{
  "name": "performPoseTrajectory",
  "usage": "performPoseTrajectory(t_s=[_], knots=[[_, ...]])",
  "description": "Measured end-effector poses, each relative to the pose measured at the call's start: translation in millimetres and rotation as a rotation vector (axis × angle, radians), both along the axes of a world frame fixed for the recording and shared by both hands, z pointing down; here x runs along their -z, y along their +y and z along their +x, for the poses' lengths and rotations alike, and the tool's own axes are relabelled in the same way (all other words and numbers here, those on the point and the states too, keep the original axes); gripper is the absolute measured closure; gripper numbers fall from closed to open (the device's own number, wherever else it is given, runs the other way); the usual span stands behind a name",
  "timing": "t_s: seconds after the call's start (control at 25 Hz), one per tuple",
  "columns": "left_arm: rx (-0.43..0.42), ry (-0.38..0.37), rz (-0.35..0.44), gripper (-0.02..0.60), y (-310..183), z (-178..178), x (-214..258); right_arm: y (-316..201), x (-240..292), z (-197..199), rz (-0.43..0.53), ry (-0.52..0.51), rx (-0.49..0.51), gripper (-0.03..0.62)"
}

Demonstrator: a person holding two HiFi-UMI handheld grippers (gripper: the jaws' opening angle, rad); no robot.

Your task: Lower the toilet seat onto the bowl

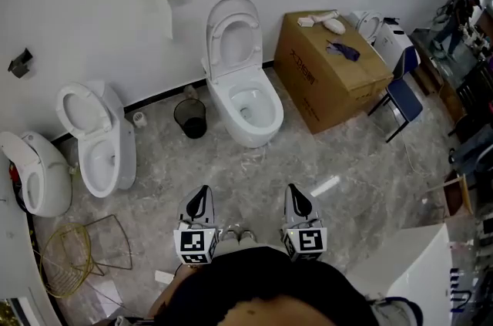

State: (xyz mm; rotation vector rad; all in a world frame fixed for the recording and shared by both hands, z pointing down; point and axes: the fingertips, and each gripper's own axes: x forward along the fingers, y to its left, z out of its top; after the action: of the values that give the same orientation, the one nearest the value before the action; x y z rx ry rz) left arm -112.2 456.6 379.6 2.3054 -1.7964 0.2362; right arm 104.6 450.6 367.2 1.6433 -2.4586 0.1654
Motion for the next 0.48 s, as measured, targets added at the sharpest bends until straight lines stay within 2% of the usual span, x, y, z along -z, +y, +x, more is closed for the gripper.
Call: performPoseTrajectory(t_s=[0.2,0.36,0.44,0.48], knots=[[0.002,-0.004,-0.004,0.578,-2,-2,-1,-6,1,3,0.004,-0.013,-0.036,0.588],[0.038,-0.049,0.011,0.575,-7,-6,3,-11,0,6,0.012,-0.009,-0.051,0.588],[0.043,-0.049,0.021,0.532,-10,-9,4,-13,2,4,0.023,-0.022,-0.046,0.588],[0.042,-0.043,0.019,0.484,-11,-10,3,-14,2,4,0.025,-0.025,-0.044,0.588]])
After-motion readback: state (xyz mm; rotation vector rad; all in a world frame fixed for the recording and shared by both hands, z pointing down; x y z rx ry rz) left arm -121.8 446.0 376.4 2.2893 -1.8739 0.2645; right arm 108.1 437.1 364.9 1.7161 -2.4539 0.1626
